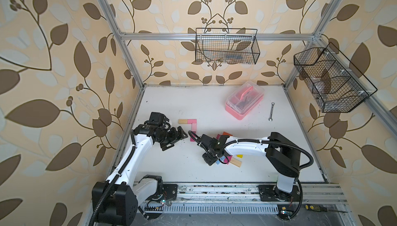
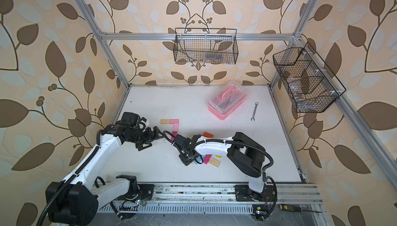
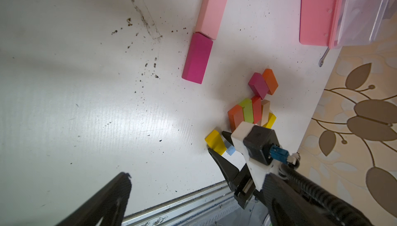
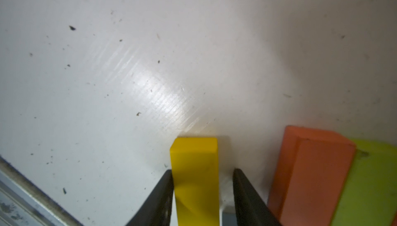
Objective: Assemble the number 7 with building blocks
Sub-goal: Pick up the building block from the center of the board, then assemble the building block at the center of the board.
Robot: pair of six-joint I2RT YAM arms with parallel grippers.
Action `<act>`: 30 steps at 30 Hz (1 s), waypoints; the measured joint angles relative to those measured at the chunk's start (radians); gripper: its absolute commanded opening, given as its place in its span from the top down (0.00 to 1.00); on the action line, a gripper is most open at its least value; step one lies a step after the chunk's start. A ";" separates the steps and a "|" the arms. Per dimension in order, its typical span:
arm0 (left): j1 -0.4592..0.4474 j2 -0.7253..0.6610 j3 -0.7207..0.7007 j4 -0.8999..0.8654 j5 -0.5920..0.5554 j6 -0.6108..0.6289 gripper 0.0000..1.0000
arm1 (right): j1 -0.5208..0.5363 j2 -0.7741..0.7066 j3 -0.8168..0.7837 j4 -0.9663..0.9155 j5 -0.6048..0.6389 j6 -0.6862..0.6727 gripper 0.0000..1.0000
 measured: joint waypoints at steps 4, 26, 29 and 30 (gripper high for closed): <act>0.000 -0.001 -0.001 0.003 0.001 0.000 0.01 | 0.016 0.005 0.006 0.010 0.012 0.028 0.72; 0.000 -0.187 -0.008 0.007 -0.087 -0.024 0.01 | -0.057 -0.019 -0.105 0.574 -0.222 0.586 0.73; 0.000 -0.187 -0.009 0.007 -0.087 -0.026 0.01 | -0.064 0.002 -0.105 0.588 -0.220 0.612 0.72; 0.000 -0.187 -0.010 0.007 -0.087 -0.026 0.01 | -0.069 0.007 -0.105 0.592 -0.218 0.619 0.72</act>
